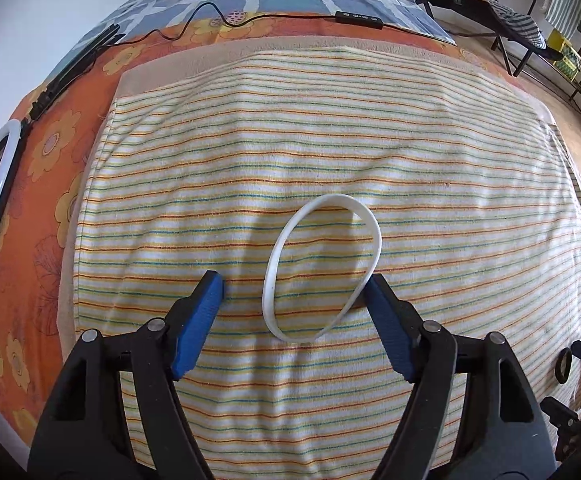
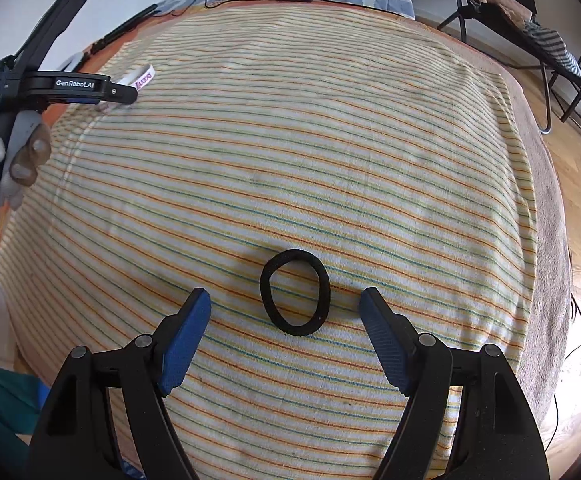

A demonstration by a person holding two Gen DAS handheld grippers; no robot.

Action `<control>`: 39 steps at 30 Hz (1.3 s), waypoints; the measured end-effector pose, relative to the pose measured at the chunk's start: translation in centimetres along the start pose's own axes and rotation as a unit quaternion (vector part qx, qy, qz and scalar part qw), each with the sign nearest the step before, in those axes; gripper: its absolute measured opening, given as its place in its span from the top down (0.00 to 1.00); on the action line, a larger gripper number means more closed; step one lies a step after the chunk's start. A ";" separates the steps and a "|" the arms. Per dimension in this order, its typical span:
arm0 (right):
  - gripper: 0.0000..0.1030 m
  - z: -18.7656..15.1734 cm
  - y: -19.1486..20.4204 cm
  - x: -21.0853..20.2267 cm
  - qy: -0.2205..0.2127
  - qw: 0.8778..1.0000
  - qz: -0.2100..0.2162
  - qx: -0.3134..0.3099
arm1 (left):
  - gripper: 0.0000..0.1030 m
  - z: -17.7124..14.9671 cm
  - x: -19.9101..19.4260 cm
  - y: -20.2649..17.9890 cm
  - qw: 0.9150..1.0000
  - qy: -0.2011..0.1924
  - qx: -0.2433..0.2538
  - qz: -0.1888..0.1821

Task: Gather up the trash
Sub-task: 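Grasp the white wristband with the left tool while the right tool grasps the black hair tie, then carry the wristband and hair tie over the blue basket with both tools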

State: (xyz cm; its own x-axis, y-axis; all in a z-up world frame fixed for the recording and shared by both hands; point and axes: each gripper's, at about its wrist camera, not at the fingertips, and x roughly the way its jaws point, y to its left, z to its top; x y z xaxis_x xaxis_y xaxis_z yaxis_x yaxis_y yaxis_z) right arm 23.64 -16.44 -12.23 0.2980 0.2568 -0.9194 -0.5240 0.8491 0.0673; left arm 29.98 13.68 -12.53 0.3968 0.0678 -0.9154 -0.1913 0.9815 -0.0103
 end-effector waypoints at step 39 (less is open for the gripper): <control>0.93 1.1 2.5 -6.2 -0.086 0.996 0.030 0.011 | 0.90 -5.9 -10.8 -0.9 0.998 -0.061 0.009 -0.028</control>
State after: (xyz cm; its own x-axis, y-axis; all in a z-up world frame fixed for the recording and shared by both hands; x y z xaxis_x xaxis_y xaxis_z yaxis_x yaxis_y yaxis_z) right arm 21.40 -15.37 -5.95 0.3996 0.3813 -0.8336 -0.5274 0.8395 0.1312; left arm 20.60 11.01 -5.04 0.5124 0.0331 -0.8581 -0.1498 0.9874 -0.0514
